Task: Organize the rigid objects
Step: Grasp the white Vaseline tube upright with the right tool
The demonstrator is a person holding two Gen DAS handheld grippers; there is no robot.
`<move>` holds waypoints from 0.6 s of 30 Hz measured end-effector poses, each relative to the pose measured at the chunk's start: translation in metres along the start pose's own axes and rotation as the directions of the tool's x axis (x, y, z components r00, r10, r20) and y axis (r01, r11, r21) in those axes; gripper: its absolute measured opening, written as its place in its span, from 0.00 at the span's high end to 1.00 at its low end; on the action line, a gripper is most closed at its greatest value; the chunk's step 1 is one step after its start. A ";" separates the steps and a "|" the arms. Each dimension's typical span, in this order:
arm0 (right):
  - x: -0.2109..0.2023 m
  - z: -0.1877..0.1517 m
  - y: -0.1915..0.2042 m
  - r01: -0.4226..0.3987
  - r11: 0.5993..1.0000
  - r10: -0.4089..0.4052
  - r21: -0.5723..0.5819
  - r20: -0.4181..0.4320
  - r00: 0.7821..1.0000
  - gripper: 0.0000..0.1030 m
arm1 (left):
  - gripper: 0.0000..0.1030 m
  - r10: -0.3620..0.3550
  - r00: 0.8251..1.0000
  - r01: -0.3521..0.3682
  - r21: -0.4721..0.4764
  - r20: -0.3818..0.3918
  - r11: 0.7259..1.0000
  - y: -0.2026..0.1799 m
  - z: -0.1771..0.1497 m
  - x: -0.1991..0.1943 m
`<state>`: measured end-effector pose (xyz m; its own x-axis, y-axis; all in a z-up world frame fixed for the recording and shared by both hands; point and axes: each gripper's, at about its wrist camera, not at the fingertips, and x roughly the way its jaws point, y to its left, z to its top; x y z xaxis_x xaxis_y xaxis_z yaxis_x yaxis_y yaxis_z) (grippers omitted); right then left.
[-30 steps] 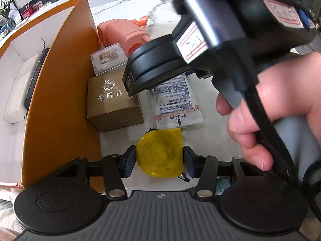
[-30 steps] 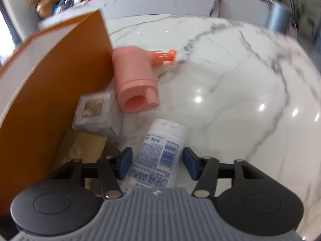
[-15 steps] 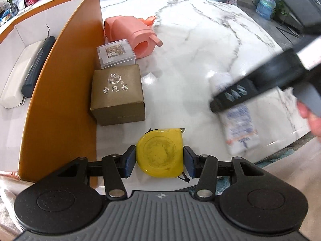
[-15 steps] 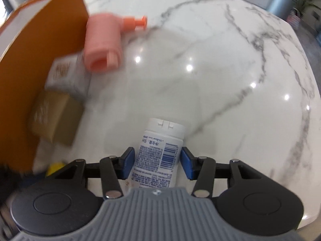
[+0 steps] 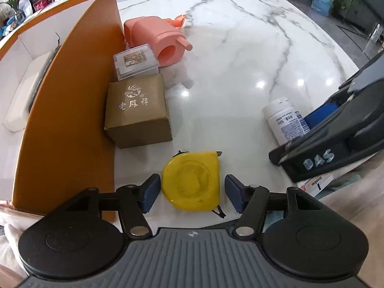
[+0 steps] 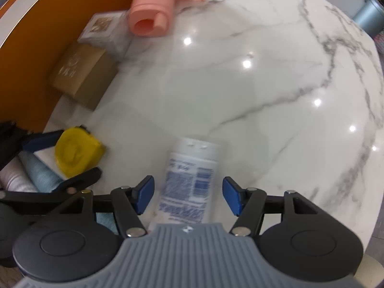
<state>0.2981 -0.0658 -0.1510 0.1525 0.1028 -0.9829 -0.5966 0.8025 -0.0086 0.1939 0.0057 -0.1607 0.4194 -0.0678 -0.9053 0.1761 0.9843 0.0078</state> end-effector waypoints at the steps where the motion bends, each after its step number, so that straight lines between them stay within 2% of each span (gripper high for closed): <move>1: 0.003 0.000 0.001 0.001 1.000 -0.001 -0.011 -0.010 1.000 0.39 | 0.38 -0.005 1.000 0.005 -0.005 -0.005 1.000 0.000 0.001 0.000; 2: 0.002 0.000 0.001 -0.002 1.000 0.002 -0.014 -0.002 1.000 0.39 | 0.45 0.000 1.000 0.000 -0.007 -0.009 1.000 -0.001 0.001 -0.001; 3: 0.001 0.000 0.000 -0.003 1.000 0.003 -0.013 0.004 1.000 0.40 | 0.45 -0.001 1.000 0.001 -0.010 -0.009 1.000 -0.001 0.002 -0.002; 5: -0.003 0.000 -0.004 0.002 1.000 -0.002 0.006 0.032 0.999 0.50 | 0.45 0.006 1.000 -0.006 -0.020 -0.006 1.000 -0.002 0.000 -0.002; 8: -0.007 -0.002 -0.013 -0.028 0.999 0.025 0.046 0.056 0.998 0.53 | 0.45 -0.031 1.000 0.031 -0.073 0.007 0.997 0.001 -0.004 -0.008; 11: -0.013 -0.004 -0.028 -0.078 0.990 0.068 0.120 0.082 0.994 0.54 | 0.45 -0.043 0.998 0.047 -0.073 0.049 0.996 -0.001 -0.007 -0.026; 15: -0.035 -0.009 -0.046 -0.149 0.966 0.111 0.212 0.181 0.977 0.54 | 0.45 -0.133 0.986 0.148 -0.155 0.099 0.977 0.011 -0.006 -0.059; 18: -0.059 -0.018 -0.048 -0.184 0.956 0.121 0.228 0.263 0.957 0.54 | 0.45 -0.179 0.970 0.208 -0.185 0.165 0.960 0.021 -0.002 -0.082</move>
<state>0.3033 -0.1210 -0.0961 0.2810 0.3501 -0.8936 -0.4186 0.8826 0.2141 0.1615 0.0320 -0.0868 0.5221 -0.2685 -0.8095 0.0920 0.9614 -0.2595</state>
